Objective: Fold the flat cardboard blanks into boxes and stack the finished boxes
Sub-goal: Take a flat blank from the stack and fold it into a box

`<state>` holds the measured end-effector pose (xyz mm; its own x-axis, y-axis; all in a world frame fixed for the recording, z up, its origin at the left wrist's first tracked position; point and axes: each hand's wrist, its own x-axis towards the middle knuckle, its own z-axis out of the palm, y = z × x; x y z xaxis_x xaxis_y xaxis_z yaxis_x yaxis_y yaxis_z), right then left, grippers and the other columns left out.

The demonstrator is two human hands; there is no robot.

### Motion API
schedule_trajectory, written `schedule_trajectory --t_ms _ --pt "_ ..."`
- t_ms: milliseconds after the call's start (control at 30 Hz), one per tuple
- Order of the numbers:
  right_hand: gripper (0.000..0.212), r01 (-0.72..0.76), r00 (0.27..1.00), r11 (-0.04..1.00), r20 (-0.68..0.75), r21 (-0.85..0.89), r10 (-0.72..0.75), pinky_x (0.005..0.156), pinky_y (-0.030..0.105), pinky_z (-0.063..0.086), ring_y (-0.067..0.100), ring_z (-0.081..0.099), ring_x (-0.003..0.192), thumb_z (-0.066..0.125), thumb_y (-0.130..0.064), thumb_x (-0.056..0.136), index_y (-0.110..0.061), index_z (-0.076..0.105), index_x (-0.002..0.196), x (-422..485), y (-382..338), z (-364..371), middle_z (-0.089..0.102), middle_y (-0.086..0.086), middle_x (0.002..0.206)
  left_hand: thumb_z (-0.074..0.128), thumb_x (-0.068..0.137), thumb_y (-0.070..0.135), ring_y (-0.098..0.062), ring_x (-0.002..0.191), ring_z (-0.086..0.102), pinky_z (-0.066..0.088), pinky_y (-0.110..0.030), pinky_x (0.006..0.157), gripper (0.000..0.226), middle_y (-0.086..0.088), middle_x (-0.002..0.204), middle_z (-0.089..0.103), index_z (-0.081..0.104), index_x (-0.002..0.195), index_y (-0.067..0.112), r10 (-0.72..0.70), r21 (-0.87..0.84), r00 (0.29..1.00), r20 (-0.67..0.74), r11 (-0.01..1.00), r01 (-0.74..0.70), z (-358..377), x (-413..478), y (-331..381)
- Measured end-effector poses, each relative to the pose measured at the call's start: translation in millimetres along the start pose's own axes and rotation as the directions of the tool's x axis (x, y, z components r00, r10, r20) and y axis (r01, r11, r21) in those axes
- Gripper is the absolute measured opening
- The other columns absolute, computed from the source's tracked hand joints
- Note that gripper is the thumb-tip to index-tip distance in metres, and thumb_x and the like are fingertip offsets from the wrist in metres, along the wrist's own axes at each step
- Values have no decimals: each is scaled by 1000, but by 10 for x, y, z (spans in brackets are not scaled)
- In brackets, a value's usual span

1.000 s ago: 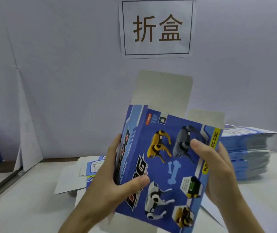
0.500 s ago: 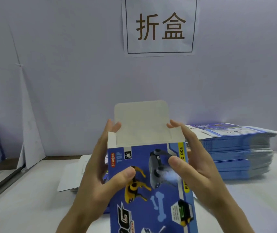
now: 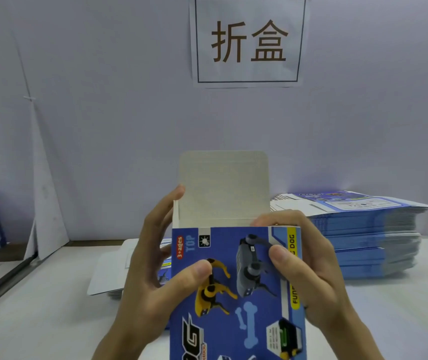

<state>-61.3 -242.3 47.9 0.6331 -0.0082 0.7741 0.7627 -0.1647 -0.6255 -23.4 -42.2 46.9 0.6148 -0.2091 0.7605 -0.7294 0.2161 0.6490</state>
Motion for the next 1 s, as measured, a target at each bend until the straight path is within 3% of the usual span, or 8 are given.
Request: schedule_trajectory --t_ms 67,133,267,433,600,733,900,1000 --pt "27 49 999 998 2 -35 -49 61 52 56 29 65 83 54 -30 85 -20 61 110 22 -37 40 66 4 97 75 71 55 -25 114 63 60 -38 72 75 14 145 45 43 137 41 20 -20 1000 -6 1000 -20 -16 6 18" --pt "34 116 993 988 -2 -104 -117 76 29 57 10 65 99 53 -27 85 -17 58 117 38 -51 40 66 -7 111 75 72 54 -25 112 64 59 -35 70 75 13 147 43 44 137 39 41 -29 999 -12 999 -41 -19 -4 22" --pt "22 129 991 984 -24 -122 -133 68 35 55 16 64 92 53 -31 83 -24 59 103 35 -51 34 64 -6 104 72 73 36 -27 114 62 60 -35 71 69 12 147 42 46 135 46 87 1 996 -30 996 -87 -7 -31 6" --pt "26 220 973 960 -23 -175 -228 79 13 49 10 59 102 53 -26 84 -22 58 109 58 -57 69 59 0 110 72 73 38 -35 117 59 59 -41 75 67 7 146 44 47 135 47 91 18 994 -55 996 -91 -50 -23 6" --pt "9 124 992 989 -18 -79 -125 60 34 48 19 57 74 54 -31 83 -25 56 91 43 -40 59 56 -3 86 74 73 55 -31 116 61 59 -36 71 70 7 144 46 46 136 46 49 -36 998 -38 998 -50 -22 -14 -7" --pt "18 164 986 981 -13 -99 -166 62 29 53 9 62 83 53 -28 83 -19 56 98 45 -48 64 58 -6 93 74 74 54 -31 117 60 59 -37 72 70 8 145 46 46 137 45 45 -45 998 -31 998 -47 -40 -17 -16" --pt "3 128 991 990 -24 -53 -129 55 31 45 15 55 68 55 -29 82 -27 55 84 45 -61 57 54 -6 80 75 70 58 -32 118 59 59 -36 72 70 7 144 46 48 134 49 25 -18 999 -26 1000 -25 -21 -13 8" --pt "17 176 982 974 -47 -140 -184 64 32 51 12 61 85 55 -29 81 -25 58 97 51 -77 43 61 -4 96 75 70 58 -30 118 59 59 -34 71 69 9 143 46 48 133 50 28 -28 1000 -11 999 -28 -17 -14 47"
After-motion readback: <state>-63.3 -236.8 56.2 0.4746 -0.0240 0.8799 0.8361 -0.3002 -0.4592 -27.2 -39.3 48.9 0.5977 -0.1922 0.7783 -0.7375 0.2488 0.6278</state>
